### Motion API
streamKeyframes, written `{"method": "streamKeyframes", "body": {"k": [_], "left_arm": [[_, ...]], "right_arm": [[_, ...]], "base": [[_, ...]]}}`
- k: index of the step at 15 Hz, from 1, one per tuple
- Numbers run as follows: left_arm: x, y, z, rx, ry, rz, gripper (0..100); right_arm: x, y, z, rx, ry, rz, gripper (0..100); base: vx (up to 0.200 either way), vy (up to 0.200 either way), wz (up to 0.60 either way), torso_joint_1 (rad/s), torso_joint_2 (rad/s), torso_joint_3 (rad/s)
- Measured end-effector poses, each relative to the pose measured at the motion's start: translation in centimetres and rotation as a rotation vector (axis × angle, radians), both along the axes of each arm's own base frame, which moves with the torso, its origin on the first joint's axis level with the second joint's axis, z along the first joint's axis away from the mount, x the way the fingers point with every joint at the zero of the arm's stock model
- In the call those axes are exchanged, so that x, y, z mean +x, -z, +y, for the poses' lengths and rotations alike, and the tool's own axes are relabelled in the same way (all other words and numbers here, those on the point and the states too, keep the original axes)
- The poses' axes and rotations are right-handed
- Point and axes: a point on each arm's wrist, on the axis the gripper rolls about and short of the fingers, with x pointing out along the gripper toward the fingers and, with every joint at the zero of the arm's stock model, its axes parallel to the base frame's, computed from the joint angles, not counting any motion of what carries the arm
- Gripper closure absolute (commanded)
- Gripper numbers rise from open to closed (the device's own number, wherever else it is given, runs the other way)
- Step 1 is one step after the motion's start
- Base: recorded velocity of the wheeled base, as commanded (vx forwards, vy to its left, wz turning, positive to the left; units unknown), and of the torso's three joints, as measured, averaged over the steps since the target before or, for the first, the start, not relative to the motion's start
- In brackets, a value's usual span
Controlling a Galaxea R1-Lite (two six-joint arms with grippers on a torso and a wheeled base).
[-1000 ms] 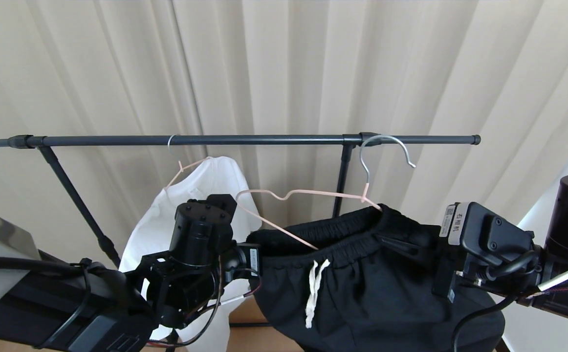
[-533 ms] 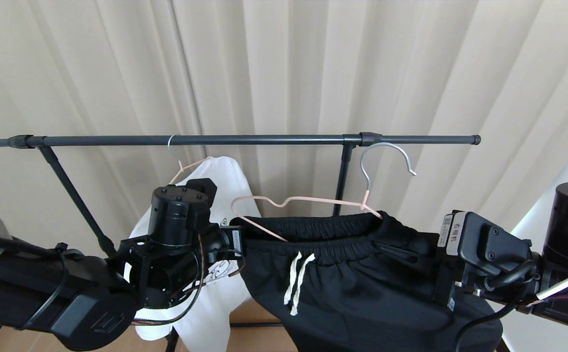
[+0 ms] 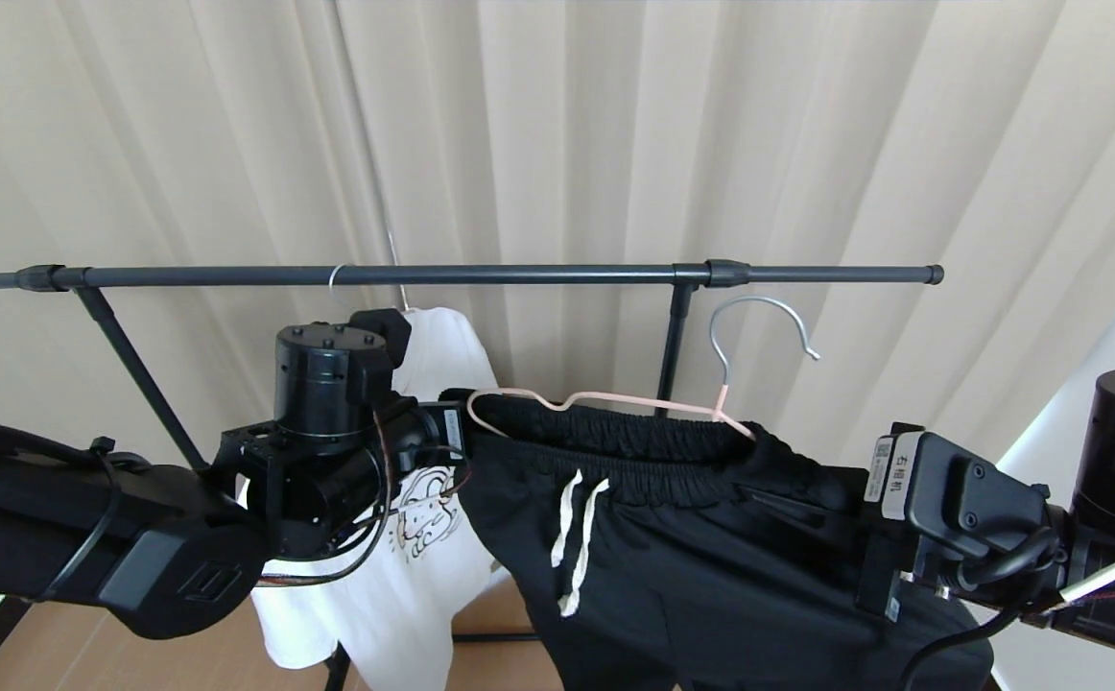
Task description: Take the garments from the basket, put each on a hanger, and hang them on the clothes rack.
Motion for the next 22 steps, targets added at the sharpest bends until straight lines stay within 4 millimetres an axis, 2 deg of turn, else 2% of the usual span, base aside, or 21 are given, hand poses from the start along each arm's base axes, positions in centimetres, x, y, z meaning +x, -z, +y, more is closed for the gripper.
{"method": "streamKeyframes", "body": {"k": [5,11,14,17,22], "left_arm": [[0.8,-2.0,-0.4,0.093,0.040,-0.086,100],[0.9,-4.3,-0.4,0.148,0.050,-0.016,100],[0.1,-5.9,-0.3,0.212,0.077,-0.018,100],[-1.7,-7.0,-0.9,0.270,0.136,-0.010,100],[-3.7,-9.8,-1.5,0.281,0.189,-0.007,100]], "right_arm": [[0.0,0.2,-0.2,-0.017,0.001,-0.008,100],[0.1,0.6,-0.3,-0.047,-0.002,-0.014,100],[0.4,1.1,-0.1,-0.061,0.000,0.004,100],[0.9,1.7,0.1,-0.074,0.000,0.025,100],[1.7,3.0,0.6,-0.107,-0.002,0.067,100]], "base": [[0.000,0.000,0.00,0.000,0.00,0.000],[0.000,0.000,0.00,0.000,0.00,0.000],[0.000,0.000,0.00,0.000,0.00,0.000],[0.000,0.000,0.00,0.000,0.00,0.000],[0.000,0.000,0.00,0.000,0.00,0.000]]}}
